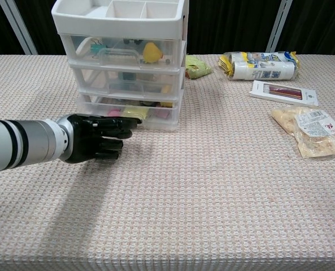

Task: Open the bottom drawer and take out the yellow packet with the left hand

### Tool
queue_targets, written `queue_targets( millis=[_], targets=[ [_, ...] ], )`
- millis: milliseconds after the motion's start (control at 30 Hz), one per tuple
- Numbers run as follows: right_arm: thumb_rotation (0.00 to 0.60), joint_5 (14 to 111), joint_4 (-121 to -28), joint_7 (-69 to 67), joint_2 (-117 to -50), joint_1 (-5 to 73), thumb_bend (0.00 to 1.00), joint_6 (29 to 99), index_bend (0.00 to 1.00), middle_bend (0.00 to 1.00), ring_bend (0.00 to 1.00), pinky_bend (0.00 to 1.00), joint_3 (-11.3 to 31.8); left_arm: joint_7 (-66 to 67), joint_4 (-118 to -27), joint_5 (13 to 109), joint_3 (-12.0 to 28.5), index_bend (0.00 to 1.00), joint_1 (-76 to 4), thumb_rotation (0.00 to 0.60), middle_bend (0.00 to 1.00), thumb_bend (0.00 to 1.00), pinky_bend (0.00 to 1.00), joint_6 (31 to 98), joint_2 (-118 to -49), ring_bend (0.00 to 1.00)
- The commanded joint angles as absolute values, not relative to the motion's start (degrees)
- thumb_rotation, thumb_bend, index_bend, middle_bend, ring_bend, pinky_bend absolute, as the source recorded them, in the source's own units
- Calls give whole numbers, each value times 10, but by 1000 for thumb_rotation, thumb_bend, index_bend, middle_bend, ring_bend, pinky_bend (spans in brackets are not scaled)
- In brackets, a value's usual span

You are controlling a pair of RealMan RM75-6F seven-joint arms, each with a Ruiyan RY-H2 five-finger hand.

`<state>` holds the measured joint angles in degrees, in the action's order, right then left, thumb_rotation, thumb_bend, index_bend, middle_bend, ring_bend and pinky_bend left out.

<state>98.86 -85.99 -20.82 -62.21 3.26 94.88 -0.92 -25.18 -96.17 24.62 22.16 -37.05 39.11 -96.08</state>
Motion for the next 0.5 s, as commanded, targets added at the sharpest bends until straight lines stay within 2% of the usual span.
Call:
queue_targets(
  millis=[33, 133, 300, 500],
  targets=[
    [600, 989, -857, -210, -624, 32, 213, 950, 0, 77, 0, 4, -9, -214, -985, 272, 199, 153, -368, 600, 791, 424, 1000, 438, -952, 934],
    [600, 990, -854, -213, -625, 33, 212, 950, 0, 77, 0, 4, -9, -172, -1007, 302, 175, 124, -367, 600, 777, 424, 1000, 482, -950, 929],
    [600, 992, -849, -217, -627, 33, 212, 952, 0, 77, 0, 4, -9, -119, -1053, 320, 148, 120, -362, 600, 769, 420, 1000, 520, -922, 926],
    [600, 991, -837, -228, -632, 32, 213, 955, 0, 77, 0, 4, -10, -22, -1116, 398, 100, 165, -354, 600, 765, 398, 1000, 591, -883, 926]
  ],
)
